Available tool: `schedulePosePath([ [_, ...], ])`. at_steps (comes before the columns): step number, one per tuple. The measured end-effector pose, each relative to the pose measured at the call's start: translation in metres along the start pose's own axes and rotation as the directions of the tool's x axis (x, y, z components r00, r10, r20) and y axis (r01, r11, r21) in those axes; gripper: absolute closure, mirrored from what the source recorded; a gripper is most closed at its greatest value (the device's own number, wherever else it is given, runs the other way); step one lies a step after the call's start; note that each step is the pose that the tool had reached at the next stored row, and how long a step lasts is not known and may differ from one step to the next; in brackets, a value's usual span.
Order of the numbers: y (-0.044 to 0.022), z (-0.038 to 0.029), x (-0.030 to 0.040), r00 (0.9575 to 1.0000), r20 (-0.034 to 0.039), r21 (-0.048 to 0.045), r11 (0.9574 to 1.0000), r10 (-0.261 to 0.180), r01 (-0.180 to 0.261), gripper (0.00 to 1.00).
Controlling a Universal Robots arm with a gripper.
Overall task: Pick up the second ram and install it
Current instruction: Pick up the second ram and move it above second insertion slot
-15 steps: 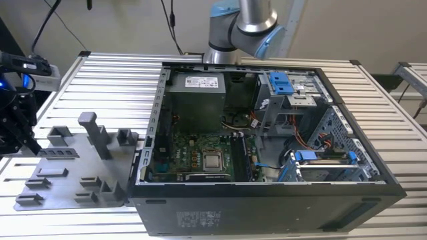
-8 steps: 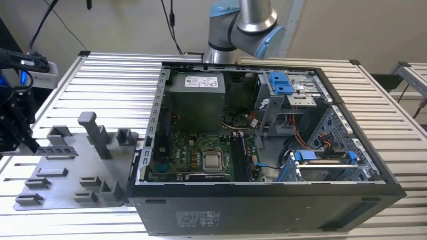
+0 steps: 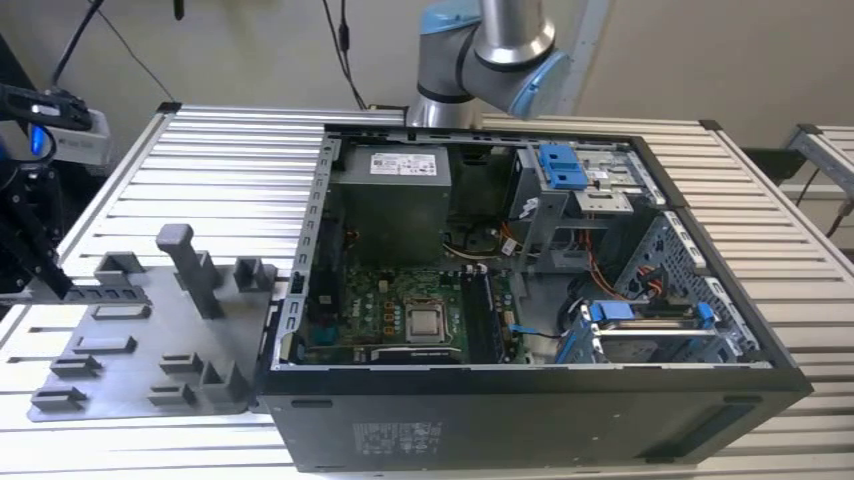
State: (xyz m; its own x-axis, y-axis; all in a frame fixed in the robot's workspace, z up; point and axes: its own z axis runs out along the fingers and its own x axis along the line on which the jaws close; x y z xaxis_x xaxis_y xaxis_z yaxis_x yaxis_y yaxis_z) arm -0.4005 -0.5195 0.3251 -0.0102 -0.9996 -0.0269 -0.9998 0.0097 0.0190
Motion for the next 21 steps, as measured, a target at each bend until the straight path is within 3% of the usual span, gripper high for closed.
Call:
schedulePosePath([
  [15, 0.0009, -0.0301, -0.0008, 1.0, -0.0001, 0.0, 1.0, 0.002, -0.002, 0.86],
  [21, 0.001, -0.0315, -0.0008, 1.0, 0.0001, 0.0002, 1.0, 0.002, -0.002, 0.86],
])
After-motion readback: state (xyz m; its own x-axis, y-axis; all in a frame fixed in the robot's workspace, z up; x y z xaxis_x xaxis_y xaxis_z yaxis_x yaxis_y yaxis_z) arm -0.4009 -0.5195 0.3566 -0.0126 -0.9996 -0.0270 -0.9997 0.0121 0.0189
